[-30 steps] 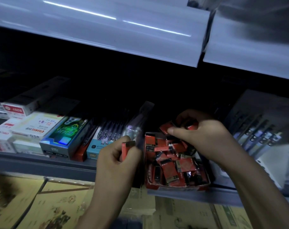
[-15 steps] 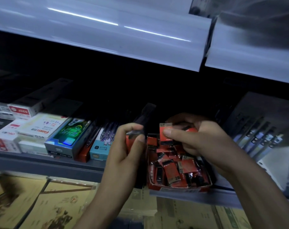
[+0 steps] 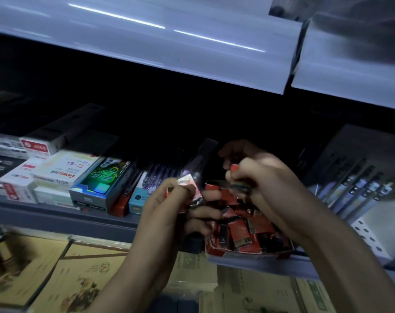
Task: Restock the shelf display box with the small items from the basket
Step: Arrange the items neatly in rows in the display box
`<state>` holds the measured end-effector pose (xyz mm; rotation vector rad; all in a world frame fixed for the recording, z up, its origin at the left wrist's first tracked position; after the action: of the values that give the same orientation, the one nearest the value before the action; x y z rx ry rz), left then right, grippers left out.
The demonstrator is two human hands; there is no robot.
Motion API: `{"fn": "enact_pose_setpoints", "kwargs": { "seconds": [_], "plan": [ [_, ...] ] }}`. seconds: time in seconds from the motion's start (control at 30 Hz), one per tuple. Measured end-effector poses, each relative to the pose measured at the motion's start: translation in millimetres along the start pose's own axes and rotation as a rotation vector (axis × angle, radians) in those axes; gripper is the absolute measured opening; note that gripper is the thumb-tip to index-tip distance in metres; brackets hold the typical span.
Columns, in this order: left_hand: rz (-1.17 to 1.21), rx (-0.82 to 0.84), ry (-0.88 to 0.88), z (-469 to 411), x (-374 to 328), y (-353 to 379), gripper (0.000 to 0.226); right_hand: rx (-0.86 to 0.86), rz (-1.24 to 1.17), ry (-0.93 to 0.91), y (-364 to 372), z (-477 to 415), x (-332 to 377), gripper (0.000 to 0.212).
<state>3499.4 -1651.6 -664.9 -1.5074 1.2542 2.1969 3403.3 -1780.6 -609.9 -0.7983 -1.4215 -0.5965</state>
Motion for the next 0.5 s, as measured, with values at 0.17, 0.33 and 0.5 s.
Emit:
{"fn": "enact_pose_setpoints", "kwargs": {
  "seconds": [0.17, 0.33, 0.5],
  "plan": [
    [0.081, 0.047, -0.114, -5, 5, -3, 0.026, 0.041, 0.137, -0.227, 15, 11, 14, 0.041],
    [0.300, 0.042, -0.257, -2, 3, -2, 0.039, -0.010, 0.292, -0.354, 14, 12, 17, 0.023],
    [0.149, 0.015, -0.213, -4, 7, -3, 0.018, -0.216, 0.421, -0.309, -25, -9, 6, 0.025]
  ]
}}
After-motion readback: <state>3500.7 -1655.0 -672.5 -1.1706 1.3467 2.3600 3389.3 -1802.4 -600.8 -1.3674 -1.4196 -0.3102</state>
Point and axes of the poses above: each hand's wrist, its own z-axis away from the middle knuckle, its own y-axis out of the palm, x = y × z, the point moved 3 cm from there along -z, towards the middle knuckle, and after that the axes turned 12 degrees about -x, right-handed, at the moved point
